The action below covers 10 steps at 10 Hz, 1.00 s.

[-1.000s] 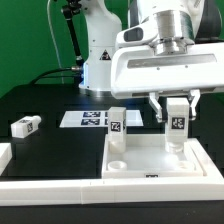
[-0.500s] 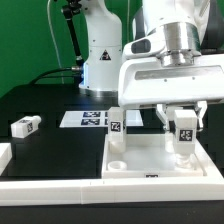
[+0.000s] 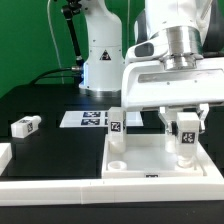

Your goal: Assemble square table

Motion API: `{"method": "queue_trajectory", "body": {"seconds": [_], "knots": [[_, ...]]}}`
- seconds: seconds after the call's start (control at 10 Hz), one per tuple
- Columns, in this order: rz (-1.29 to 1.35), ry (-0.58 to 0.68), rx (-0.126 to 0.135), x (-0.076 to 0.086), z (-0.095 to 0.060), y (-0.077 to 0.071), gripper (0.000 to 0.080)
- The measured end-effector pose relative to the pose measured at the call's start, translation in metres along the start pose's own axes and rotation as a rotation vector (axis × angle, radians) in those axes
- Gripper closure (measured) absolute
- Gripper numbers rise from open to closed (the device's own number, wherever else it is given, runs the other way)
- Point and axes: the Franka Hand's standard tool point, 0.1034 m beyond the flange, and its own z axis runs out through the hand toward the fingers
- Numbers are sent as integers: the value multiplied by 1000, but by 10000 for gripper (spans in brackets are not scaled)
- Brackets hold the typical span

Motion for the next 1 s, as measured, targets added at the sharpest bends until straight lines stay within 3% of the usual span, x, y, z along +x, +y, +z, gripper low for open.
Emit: {"method": "queue_trajectory", "body": {"seconds": [1.0], "knots": [[-8, -17, 0, -11, 7, -2, 511]]}}
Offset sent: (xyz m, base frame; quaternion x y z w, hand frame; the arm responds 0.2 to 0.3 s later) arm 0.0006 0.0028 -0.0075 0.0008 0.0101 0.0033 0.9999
